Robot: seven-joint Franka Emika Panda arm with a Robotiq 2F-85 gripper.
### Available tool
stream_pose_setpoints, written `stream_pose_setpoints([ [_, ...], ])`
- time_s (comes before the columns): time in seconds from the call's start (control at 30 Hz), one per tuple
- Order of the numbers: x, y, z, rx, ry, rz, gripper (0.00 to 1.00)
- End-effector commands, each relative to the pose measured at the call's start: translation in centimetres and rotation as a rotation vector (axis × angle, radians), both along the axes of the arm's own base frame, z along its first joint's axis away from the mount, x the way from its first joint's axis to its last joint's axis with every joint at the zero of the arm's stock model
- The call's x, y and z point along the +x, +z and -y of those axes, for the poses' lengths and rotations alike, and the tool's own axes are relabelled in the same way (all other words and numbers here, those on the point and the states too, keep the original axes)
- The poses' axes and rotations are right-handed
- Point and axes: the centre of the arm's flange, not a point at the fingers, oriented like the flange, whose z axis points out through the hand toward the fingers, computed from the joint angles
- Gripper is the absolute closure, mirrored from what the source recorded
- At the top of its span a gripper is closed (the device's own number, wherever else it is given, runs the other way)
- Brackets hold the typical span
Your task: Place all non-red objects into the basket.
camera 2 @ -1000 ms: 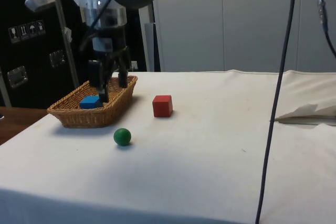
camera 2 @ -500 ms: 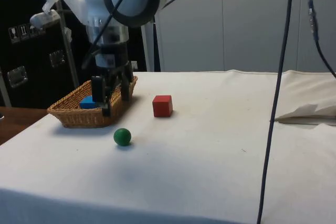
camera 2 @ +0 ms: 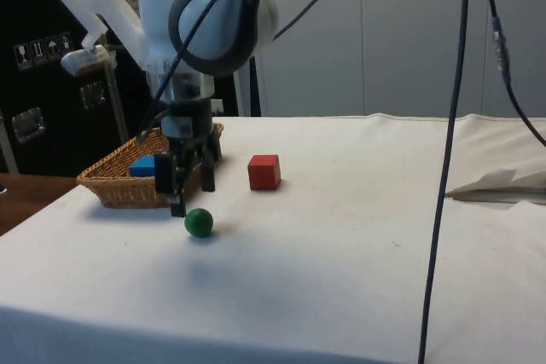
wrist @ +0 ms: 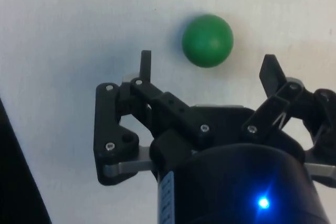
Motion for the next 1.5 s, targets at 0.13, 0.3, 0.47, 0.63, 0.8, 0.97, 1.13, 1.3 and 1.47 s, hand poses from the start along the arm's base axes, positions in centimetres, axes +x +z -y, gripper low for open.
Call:
stream_pose_setpoints([
  [0.13,0.0,-1.2,-0.3,0.030,0.004,-0.001,0.00],
  [0.3,-0.1,-2.3,-0.3,0.040,0.006,-0.005,0.00],
  [0.47,0.0,-3.2,-0.3,0.050,0.008,-0.010,0.00],
  [0.63,0.2,-3.5,-0.3,0.051,0.010,-0.013,0.00],
  [0.8,0.2,-3.4,-0.1,0.051,0.009,-0.014,0.00],
  [0.97,0.2,-3.3,0.1,0.049,0.007,-0.013,0.00],
  [1.13,0.2,-3.5,0.2,0.033,0.005,-0.014,0.00],
  [1.3,0.3,-3.7,0.3,0.042,0.002,-0.015,0.00],
  [1.47,0.3,-4.0,0.2,0.040,0.001,-0.017,0.30],
])
